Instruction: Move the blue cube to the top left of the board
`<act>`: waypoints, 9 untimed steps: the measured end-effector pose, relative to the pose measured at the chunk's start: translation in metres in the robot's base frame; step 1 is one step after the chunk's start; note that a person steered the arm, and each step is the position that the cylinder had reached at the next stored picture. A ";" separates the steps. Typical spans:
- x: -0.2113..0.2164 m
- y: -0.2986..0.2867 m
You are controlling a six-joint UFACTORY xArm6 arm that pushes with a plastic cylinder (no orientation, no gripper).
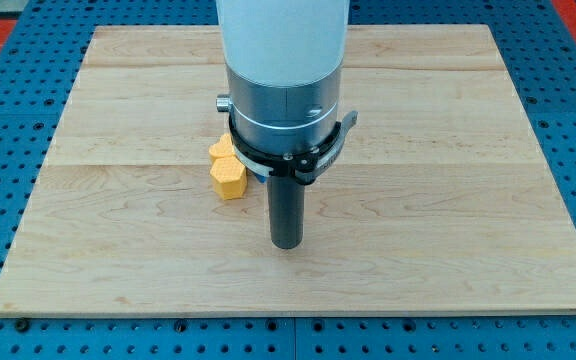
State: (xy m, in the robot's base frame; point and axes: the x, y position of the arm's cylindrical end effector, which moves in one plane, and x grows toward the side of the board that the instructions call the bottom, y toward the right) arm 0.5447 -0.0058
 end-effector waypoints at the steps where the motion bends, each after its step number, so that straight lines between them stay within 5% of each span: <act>1: 0.004 0.000; 2: -0.001 0.007; 4: -0.151 0.063; 5: -0.154 0.108; 7: -0.084 -0.011; 9: -0.160 -0.060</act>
State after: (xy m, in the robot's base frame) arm 0.3847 -0.0655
